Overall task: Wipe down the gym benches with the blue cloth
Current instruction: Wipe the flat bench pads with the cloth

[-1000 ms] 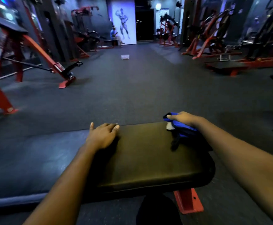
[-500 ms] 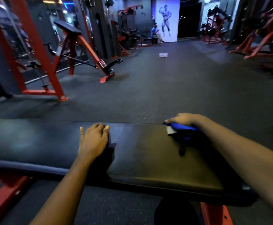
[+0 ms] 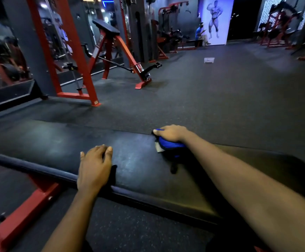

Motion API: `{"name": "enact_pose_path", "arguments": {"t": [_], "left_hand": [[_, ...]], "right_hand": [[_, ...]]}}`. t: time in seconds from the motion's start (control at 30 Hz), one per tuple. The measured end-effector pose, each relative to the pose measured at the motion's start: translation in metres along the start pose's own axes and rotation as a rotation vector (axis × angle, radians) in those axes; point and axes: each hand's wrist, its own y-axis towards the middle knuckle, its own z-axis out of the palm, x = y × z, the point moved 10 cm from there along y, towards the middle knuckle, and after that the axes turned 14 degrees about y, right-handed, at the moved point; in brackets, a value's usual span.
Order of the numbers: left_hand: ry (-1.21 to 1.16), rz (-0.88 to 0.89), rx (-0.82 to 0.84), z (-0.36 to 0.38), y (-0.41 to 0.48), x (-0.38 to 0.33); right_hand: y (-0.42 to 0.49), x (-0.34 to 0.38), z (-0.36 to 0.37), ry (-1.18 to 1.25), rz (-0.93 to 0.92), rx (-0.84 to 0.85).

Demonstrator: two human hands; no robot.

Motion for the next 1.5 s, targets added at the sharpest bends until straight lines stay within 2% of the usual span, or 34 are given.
{"name": "enact_pose_path", "arguments": {"t": [0.13, 0.2, 0.3, 0.4, 0.47, 0.57, 0.67, 0.8, 0.93, 1.13, 1.27, 1.33, 1.4, 1.5], "left_hand": [[-0.041, -0.014, -0.07, -0.003, -0.001, 0.006], [-0.047, -0.002, -0.072, -0.001, -0.002, 0.007], [-0.07, 0.038, -0.082, -0.004, 0.0, 0.008], [-0.124, 0.094, -0.083, -0.004, 0.002, 0.008], [-0.071, 0.125, -0.122, -0.006, 0.01, 0.022], [-0.004, 0.005, -0.198, -0.019, 0.03, 0.078], [0.05, -0.116, -0.202, -0.025, 0.054, 0.137], [0.03, -0.166, -0.179, -0.014, 0.074, 0.17], [0.043, -0.14, -0.205, -0.01, 0.072, 0.169], [0.016, -0.129, -0.223, -0.011, 0.071, 0.171], [-0.007, -0.128, -0.244, -0.013, 0.069, 0.172], [-0.009, -0.135, -0.24, -0.013, 0.068, 0.173], [-0.014, -0.136, -0.238, -0.014, 0.068, 0.174], [-0.034, -0.13, -0.249, -0.016, 0.068, 0.172]], "right_hand": [[-0.024, -0.04, -0.005, 0.096, 0.048, 0.119], [-0.026, -0.05, -0.008, 0.061, 0.11, 0.084], [-0.005, -0.023, -0.006, -0.084, 0.128, -0.031], [0.033, 0.033, 0.016, -0.1, 0.074, -0.047], [0.052, 0.072, 0.03, -0.093, 0.012, -0.07], [0.062, 0.105, 0.042, -0.081, -0.076, -0.088], [0.051, 0.099, 0.05, -0.083, -0.123, -0.035], [0.048, 0.095, 0.059, -0.11, -0.143, -0.011], [0.08, 0.125, 0.065, -0.152, -0.092, -0.006], [0.138, 0.179, 0.087, -0.085, -0.084, 0.014], [0.108, 0.173, 0.082, -0.068, -0.194, -0.018], [0.093, 0.165, 0.079, -0.047, -0.23, 0.021], [0.093, 0.156, 0.078, -0.046, -0.167, 0.047], [0.112, 0.159, 0.076, -0.135, -0.002, -0.002]]}}
